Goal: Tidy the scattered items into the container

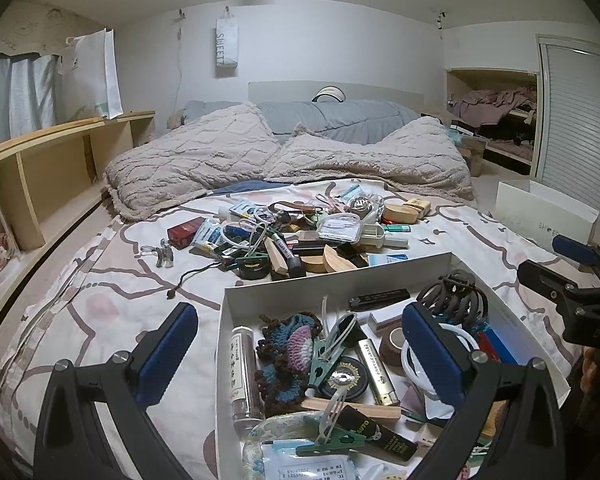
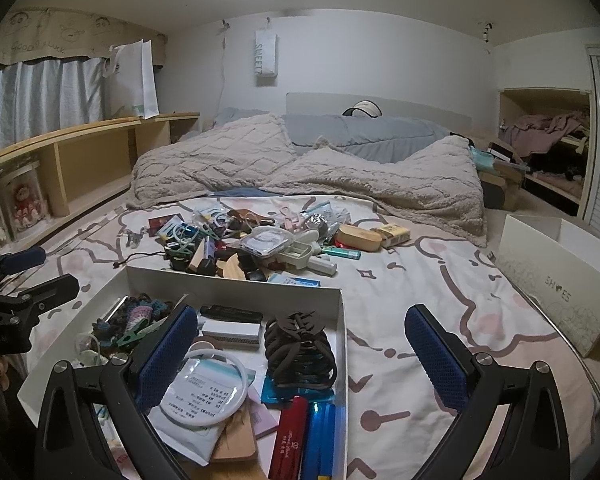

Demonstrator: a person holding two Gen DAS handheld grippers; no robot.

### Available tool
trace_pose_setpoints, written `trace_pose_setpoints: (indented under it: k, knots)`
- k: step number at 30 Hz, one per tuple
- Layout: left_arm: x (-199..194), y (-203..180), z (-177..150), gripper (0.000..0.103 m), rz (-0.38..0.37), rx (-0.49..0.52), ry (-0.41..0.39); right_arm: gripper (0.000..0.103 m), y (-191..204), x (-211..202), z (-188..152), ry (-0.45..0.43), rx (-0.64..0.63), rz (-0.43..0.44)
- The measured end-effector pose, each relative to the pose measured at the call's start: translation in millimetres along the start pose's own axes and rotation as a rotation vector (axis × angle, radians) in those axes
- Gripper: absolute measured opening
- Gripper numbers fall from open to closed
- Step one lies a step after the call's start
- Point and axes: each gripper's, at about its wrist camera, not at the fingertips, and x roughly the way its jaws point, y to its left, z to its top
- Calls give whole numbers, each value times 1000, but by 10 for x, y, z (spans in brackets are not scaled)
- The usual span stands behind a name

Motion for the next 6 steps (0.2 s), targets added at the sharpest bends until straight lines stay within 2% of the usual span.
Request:
trace_pose_setpoints:
  k: [6]
  knots:
    - [-12, -7, 5, 103, -2, 2, -3, 103, 12, 4, -5, 2, 1, 2]
